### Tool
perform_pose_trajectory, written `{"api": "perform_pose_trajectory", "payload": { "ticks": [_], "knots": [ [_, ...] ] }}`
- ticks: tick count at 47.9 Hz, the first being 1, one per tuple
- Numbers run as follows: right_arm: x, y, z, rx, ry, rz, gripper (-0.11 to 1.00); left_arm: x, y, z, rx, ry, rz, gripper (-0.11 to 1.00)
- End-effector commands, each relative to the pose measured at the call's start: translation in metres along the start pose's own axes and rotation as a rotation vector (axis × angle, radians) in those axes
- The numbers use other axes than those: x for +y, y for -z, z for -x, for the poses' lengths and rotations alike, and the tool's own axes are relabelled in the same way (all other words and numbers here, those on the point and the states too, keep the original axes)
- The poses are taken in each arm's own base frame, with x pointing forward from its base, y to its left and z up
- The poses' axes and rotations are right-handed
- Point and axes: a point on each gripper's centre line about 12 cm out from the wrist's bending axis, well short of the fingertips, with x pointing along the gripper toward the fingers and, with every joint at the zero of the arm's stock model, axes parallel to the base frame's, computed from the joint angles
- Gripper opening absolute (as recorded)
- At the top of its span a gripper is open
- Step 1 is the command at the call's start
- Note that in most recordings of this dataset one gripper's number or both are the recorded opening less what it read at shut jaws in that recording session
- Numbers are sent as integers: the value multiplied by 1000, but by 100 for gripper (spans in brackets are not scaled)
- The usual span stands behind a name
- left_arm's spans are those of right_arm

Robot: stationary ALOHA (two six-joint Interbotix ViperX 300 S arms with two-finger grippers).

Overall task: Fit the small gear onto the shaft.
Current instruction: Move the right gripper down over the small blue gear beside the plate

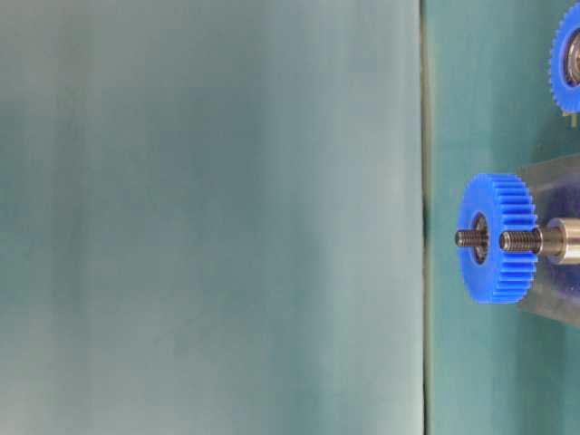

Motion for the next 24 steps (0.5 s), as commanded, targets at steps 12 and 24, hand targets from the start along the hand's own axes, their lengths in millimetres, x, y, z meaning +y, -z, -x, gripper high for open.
{"api": "perform_pose_trajectory", "payload": {
  "ticks": [12,24],
  "knots": [
    [-14,-7,-4,90,97,-289,1,-2,11,-29,158,7,32,0],
    [-24,13,-22,459,157,-303,1,-2,28,-43,364,2,31,0]
  ]
}}
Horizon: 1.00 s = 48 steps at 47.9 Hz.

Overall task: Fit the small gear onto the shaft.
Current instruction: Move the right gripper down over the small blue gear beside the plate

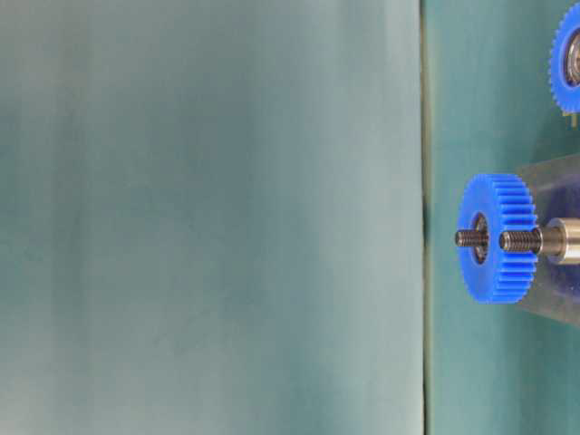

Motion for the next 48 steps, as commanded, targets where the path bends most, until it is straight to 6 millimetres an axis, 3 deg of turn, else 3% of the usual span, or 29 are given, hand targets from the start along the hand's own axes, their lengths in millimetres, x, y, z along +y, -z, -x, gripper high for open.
{"api": "perform_pose_trajectory", "payload": {
  "ticks": [1,11,22,31,37,45,48],
  "knots": [
    [-4,-3,-13,134,45,-19,1,0,-10,-2,8,-1,-5,0],
    [-30,8,-54,374,164,-49,1,0,-8,-2,40,-2,-5,0],
    [-40,40,-89,691,211,-82,1,0,-8,-3,63,-3,-5,0],
    [-43,42,-117,747,215,-78,2,0,-11,-2,74,-4,-5,0],
    [-47,46,-132,775,221,-76,24,0,-15,-3,74,-4,-5,0],
    [-49,56,-150,811,223,-80,75,0,-20,-4,64,-4,-8,0],
    [-51,63,-157,834,226,-80,90,-1,-20,-4,63,-2,-8,0]
  ]
}}
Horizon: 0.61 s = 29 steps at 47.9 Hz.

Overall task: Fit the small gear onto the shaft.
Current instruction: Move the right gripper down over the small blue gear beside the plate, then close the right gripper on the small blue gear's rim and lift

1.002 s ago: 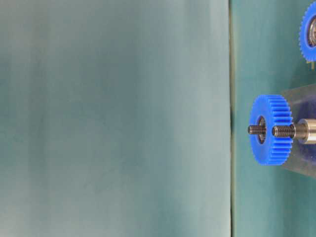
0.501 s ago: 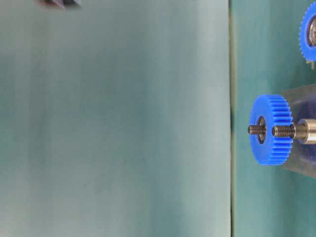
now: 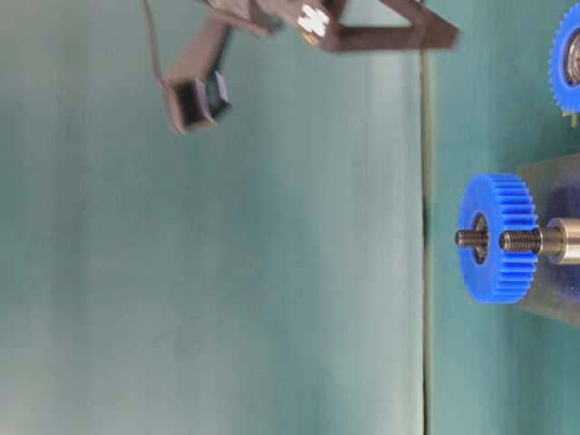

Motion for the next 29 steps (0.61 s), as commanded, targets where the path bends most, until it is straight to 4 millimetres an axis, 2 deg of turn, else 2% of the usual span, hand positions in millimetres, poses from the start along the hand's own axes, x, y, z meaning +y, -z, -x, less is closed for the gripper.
{"api": "perform_pose_trajectory", "payload": {
  "ticks": [1,17,29],
  "knots": [
    [6,-9,-5,-6,-6,15,93,-1,-11,1,-29,5,-5,0],
    [3,-8,-42,119,18,9,90,-2,-8,-2,-15,7,-6,0],
    [0,-4,-53,149,34,12,90,-3,-5,-3,-7,10,-9,0]
  ]
}}
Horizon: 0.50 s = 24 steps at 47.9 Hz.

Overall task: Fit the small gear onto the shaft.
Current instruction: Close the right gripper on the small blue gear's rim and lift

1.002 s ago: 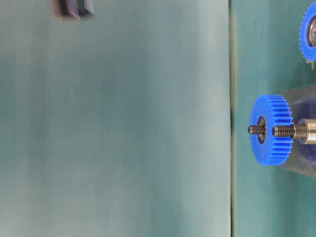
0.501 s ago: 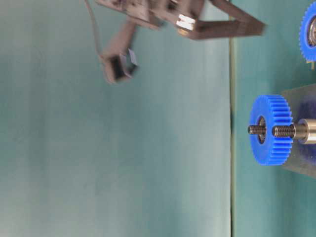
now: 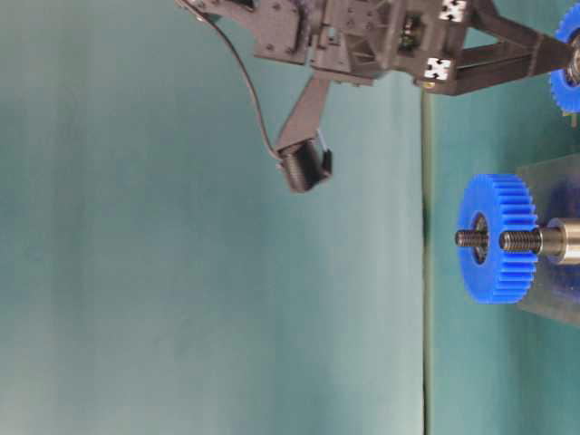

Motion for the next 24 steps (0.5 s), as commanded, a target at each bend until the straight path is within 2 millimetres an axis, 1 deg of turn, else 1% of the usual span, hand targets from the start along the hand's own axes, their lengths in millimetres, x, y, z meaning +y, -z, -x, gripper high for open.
{"api": "perform_pose_trajectory", "payload": {
  "ticks": [1,18,24],
  "knots": [
    [2,-7,5,-27,-2,9,90,-1,-7,0,-21,2,-2,0],
    [-3,-5,-5,2,15,-9,89,-1,-5,-2,-11,1,-4,0],
    [-3,-4,-6,13,16,-11,84,-1,-5,-2,-9,2,-2,0]
  ]
}}
